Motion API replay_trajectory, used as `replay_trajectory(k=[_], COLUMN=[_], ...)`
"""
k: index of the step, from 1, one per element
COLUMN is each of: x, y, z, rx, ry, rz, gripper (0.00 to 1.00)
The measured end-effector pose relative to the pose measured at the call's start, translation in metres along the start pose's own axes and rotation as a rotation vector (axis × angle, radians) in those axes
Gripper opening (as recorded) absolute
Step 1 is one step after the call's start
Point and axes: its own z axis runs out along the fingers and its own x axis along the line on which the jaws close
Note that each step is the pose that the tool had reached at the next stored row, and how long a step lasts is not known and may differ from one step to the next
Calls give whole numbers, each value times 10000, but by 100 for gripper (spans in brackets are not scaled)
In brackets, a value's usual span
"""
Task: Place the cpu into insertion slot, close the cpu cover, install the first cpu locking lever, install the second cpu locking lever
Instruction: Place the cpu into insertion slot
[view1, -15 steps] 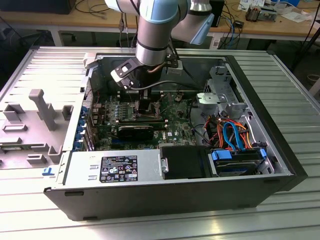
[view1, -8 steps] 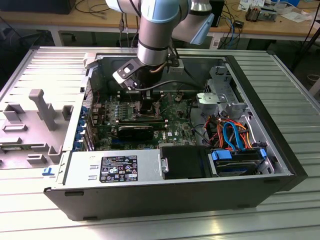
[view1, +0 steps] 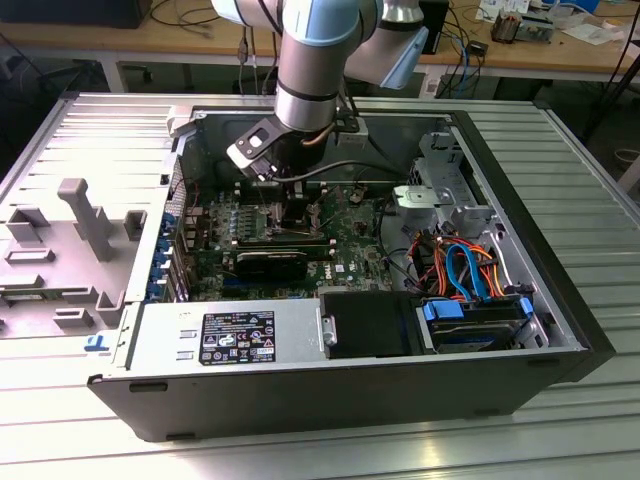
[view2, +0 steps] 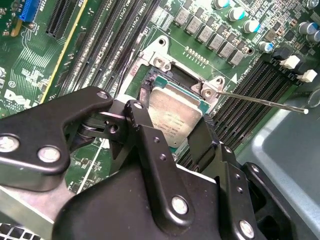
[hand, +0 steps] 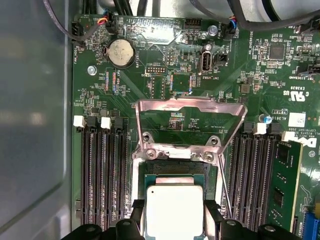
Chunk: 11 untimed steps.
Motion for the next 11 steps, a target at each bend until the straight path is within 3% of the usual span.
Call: replay_trajectory(k=[7,11], x=[0,-1], y=[0,21], z=[0,3], rx=[0,3], ry=[0,-72], rz=[1,-150], gripper=[55,55])
